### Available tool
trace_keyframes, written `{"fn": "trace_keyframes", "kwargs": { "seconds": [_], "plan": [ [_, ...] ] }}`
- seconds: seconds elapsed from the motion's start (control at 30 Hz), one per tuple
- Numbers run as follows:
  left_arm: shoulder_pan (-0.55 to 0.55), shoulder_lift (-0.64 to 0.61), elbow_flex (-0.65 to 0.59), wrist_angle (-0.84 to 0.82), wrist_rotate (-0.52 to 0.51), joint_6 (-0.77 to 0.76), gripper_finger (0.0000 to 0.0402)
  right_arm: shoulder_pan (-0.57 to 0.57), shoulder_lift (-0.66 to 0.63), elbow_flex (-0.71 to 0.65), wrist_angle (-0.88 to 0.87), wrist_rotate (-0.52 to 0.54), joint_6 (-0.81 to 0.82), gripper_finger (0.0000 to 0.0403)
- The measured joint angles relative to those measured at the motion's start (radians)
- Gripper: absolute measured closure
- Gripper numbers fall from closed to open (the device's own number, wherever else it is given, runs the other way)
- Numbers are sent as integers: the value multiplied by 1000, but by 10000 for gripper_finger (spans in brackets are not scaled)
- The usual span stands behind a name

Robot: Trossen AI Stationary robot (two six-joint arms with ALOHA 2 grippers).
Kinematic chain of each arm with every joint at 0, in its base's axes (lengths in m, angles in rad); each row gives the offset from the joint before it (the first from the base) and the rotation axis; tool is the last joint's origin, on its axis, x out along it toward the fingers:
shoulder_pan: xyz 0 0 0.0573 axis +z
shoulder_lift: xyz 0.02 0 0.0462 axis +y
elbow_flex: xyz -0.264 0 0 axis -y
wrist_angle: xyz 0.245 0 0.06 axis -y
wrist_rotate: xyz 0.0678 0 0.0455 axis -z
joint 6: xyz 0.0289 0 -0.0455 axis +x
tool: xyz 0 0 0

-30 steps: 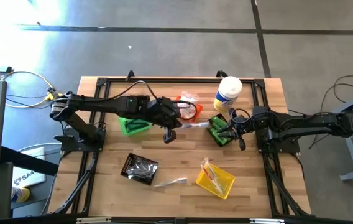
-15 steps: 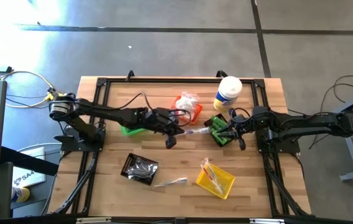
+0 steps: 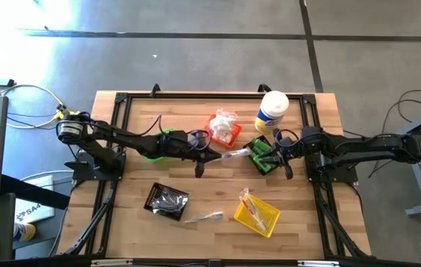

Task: Pick & Place Travel size toiletries
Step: Put the dark blue toothbrush into the yellow bin

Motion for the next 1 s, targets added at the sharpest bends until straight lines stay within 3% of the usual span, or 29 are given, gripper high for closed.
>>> {"fn": "trace_keyframes", "kwargs": {
  "seconds": [0.17,0.4,0.63,1.0],
  "plan": [
    [0,-1,-13,115,17,89,401,0,0,0,32,-1,-46,342],
    [-1,0,-16,123,23,68,401,0,12,0,48,1,43,342],
    [0,0,-16,123,25,78,401,0,103,0,51,1,58,342],
    [0,0,-16,123,56,88,401,0,326,0,365,21,124,342]
  ]
}}
